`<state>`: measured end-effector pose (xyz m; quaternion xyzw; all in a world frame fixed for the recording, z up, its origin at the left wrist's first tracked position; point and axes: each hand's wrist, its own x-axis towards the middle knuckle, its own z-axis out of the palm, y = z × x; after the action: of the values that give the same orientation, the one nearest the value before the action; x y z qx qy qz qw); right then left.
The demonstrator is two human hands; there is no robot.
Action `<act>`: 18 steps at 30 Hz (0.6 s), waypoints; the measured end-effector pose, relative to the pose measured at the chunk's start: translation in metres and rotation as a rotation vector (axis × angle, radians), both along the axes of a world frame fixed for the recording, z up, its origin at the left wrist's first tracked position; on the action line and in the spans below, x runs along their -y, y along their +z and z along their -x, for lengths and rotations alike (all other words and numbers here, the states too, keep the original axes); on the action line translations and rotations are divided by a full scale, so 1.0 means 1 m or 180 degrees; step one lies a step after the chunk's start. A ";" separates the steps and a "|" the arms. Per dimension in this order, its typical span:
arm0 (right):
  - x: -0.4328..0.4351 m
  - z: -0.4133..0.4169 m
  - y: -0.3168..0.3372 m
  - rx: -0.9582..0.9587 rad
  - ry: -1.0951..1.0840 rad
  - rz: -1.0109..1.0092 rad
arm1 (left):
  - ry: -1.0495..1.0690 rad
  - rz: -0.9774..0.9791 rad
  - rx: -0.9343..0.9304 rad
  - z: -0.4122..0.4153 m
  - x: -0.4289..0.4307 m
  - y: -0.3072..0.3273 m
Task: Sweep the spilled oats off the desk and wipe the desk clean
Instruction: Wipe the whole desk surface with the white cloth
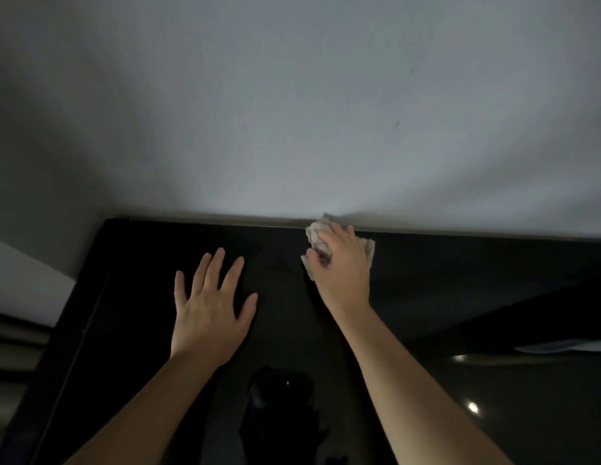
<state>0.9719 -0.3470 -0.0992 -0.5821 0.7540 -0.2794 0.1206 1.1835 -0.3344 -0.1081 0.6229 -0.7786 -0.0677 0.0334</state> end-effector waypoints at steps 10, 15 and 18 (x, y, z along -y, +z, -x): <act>-0.004 0.021 -0.001 -0.0275 -0.0440 0.0379 | 0.0012 -0.0022 0.0094 0.003 -0.001 -0.002; -0.020 0.048 -0.007 -0.0412 0.0300 0.0389 | 0.0009 0.0051 0.0058 0.001 -0.002 -0.002; -0.034 0.103 -0.007 -0.0328 -0.0594 0.0610 | 0.0010 0.0034 0.0028 0.003 -0.002 -0.001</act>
<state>0.8688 -0.3133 -0.1061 -0.5319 0.7799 -0.3299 -0.0009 1.1810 -0.3325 -0.1096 0.6243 -0.7781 -0.0608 0.0334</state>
